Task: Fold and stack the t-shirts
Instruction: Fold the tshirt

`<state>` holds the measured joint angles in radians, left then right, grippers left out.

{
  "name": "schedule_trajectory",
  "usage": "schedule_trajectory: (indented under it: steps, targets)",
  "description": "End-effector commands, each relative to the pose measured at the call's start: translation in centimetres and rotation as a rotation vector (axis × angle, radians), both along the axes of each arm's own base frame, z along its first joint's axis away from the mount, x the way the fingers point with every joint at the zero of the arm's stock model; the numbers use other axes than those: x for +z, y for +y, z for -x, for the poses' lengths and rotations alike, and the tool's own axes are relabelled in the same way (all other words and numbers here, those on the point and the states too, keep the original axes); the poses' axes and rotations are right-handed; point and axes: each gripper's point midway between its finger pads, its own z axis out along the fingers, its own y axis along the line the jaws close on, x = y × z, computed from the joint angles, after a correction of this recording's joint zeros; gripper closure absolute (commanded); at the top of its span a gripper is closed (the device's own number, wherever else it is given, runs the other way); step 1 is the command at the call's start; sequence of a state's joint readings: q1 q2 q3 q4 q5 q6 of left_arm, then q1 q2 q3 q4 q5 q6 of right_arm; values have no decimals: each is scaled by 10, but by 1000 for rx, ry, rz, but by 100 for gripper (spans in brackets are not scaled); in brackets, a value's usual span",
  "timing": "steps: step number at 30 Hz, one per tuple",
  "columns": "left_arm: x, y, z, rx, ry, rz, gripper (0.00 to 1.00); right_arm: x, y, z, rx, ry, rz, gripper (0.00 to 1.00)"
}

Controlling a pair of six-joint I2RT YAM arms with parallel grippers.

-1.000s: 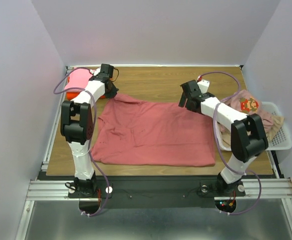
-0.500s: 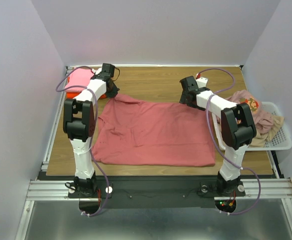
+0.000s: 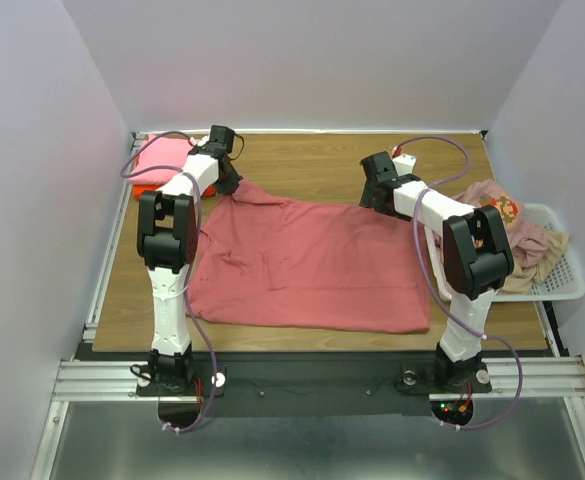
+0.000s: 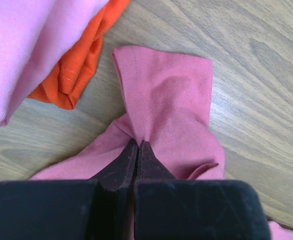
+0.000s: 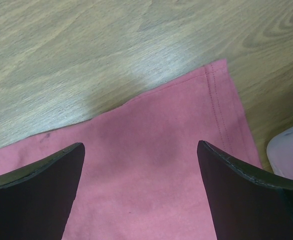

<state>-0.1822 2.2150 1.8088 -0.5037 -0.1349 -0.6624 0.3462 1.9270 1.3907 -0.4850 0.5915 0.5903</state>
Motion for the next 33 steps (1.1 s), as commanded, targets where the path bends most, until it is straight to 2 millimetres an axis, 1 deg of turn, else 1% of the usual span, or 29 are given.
schedule_trajectory:
  steps: [1, 3, 5, 8, 15, 16, 17, 18, 21, 26, 28, 29, 32, 33]
  targets:
    - [32, -3, -12, -10, -67, 9, 91, 17, -1, -14, -12, -63, -8, 0]
    - [35, -7, -13, -29, -72, 25, 90, 16, -1, -14, -10, -60, -12, 0]
    - [35, -9, -13, -40, -72, 33, 83, 13, -2, -12, -16, -56, -11, 0]
    - [35, -13, -14, -52, -74, 49, 82, 16, -3, -11, -20, -63, -14, 0]
    - [25, -15, -12, -61, -52, 56, 81, 20, -6, -10, -20, -67, -11, 0]
    - [25, -16, -13, -65, -51, 60, 80, 19, -6, -9, -20, -66, -13, 0]
    - [25, -16, -12, -63, -50, 60, 75, 19, -6, -9, -19, -66, -14, 0]
    - [24, -15, -12, -59, -46, 53, 67, 20, -5, -8, -20, -67, -14, 0]
    - [26, -14, -11, -57, -50, 53, 66, 18, -8, -7, -25, -63, -6, 0]
    - [25, -15, -12, -57, -49, 56, 67, 15, -8, -8, -26, -57, -7, 0]
    - [25, -16, -14, -59, -54, 57, 71, 16, -9, -8, -27, -58, -9, 0]
    - [24, -16, -14, -59, -52, 59, 71, 15, -9, -8, -27, -57, -9, 0]
    - [24, -18, -17, -62, -55, 65, 80, 18, -10, -8, -29, -62, -4, 0]
    - [24, -18, -18, -64, -55, 64, 88, 17, -10, -7, -30, -60, 0, 0]
